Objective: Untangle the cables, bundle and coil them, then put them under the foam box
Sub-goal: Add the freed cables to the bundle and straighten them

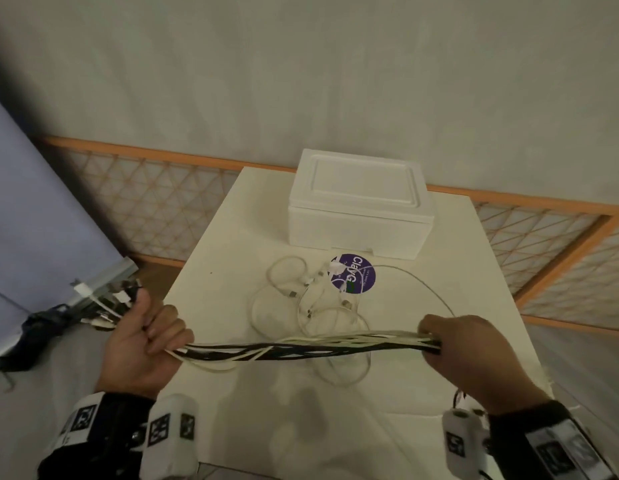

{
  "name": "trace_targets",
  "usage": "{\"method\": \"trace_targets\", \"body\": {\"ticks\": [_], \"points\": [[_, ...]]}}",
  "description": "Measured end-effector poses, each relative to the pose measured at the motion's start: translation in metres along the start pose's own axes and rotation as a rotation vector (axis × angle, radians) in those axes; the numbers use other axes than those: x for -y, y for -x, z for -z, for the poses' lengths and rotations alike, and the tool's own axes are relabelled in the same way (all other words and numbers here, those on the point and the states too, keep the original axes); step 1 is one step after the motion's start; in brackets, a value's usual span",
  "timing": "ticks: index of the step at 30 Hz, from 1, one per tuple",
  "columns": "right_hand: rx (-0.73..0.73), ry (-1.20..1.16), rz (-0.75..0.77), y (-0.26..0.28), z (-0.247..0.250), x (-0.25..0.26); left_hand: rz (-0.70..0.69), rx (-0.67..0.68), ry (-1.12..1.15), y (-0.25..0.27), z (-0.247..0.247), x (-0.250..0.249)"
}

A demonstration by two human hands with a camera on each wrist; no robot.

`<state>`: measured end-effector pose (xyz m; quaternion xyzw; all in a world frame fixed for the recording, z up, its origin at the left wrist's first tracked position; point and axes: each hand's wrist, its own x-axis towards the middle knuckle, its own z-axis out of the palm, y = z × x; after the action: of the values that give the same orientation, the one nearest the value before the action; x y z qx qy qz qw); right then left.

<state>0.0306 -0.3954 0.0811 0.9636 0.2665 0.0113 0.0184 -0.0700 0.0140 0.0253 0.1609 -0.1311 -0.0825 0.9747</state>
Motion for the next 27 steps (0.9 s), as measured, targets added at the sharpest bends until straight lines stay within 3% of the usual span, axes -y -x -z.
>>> {"method": "trace_targets", "body": {"ticks": [5,8,12,13,17,19,21,23,26,27], "points": [[0.063,-0.022,-0.187,0.026,-0.020,-0.044,0.097,-0.026,-0.003,-0.004,0.022,0.004],[0.122,0.031,-0.212,0.029,-0.037,-0.056,0.150,-0.045,-0.038,-0.012,0.032,0.010],[0.047,0.007,-0.288,0.031,-0.042,-0.063,0.216,-0.043,-0.064,-0.020,0.040,0.012],[0.104,0.029,-0.315,0.032,-0.041,-0.066,0.237,-0.036,-0.062,-0.021,0.042,0.011],[0.589,-0.069,-0.486,0.040,-0.047,-0.088,0.303,-0.029,-0.040,-0.020,0.048,0.010],[0.679,-0.175,-0.566,0.043,-0.059,-0.097,0.312,-0.033,-0.030,-0.018,0.051,0.011],[0.651,-0.256,-0.640,0.043,-0.073,-0.100,0.310,-0.075,-0.045,-0.015,0.052,0.015],[0.505,-0.346,-0.676,0.039,-0.082,-0.096,0.323,-0.139,-0.067,-0.013,0.051,0.015],[0.271,-0.406,-0.645,0.023,-0.088,-0.089,0.297,-0.370,-0.172,-0.010,0.051,0.014],[0.221,-0.399,-0.636,0.017,-0.089,-0.085,0.315,-0.351,-0.139,-0.009,0.051,0.013]]}}
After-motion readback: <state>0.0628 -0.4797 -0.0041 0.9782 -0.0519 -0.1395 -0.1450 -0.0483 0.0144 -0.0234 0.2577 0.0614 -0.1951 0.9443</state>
